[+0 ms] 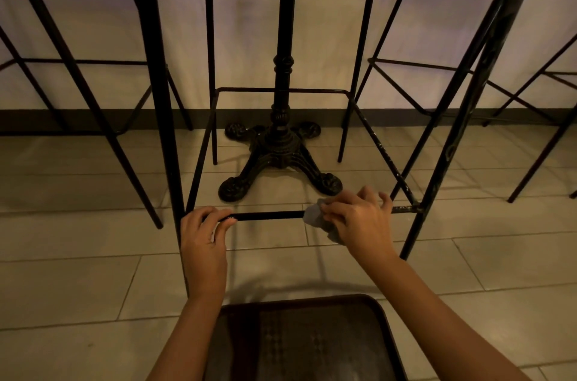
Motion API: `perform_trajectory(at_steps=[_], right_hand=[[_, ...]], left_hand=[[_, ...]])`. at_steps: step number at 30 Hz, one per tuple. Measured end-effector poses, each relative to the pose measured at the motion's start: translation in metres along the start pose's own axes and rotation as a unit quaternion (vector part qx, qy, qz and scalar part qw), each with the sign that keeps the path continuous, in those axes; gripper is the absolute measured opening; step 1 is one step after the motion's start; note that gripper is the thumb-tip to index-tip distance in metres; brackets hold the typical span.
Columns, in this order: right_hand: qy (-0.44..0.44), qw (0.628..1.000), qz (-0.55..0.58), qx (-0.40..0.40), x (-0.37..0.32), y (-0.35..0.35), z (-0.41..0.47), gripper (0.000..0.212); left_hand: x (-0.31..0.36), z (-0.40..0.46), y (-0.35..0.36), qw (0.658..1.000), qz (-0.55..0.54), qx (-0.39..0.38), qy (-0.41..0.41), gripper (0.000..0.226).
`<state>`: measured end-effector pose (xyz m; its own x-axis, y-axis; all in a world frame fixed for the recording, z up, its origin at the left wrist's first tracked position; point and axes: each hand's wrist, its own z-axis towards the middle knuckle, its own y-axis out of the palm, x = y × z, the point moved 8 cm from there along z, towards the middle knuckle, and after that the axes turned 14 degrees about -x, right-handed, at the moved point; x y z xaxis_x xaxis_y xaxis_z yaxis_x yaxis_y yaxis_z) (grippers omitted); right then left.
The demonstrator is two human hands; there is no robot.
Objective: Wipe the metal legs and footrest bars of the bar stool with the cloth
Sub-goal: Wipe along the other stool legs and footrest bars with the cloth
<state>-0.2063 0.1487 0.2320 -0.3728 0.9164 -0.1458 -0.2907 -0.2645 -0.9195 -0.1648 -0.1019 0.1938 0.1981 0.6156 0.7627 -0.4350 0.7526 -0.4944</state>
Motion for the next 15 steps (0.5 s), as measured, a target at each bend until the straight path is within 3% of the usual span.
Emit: perform_trajectory(at_steps=[5, 11, 15], right_hand=[[-0.032, 0.999, -0.018, 0.01, -0.024, -0.001, 0.006, 0.005], [-0.055, 0.998, 0.005, 0.008, -0.024, 0.005, 0.007, 0.007], [-0.033, 0.999, -0.009, 0.015, -0.004, -0.004, 0.002, 0.023]], left_hand=[[0.006, -0.001, 0.002, 0.995, 0.096, 0.0, -0.017, 0.015], [0.015, -0.001, 0.015, 0.988, 0.153, -0.011, -0.014, 0.032], [0.031, 0.002, 0.034, 0.987, 0.146, -0.067, 0.029, 0.035]])
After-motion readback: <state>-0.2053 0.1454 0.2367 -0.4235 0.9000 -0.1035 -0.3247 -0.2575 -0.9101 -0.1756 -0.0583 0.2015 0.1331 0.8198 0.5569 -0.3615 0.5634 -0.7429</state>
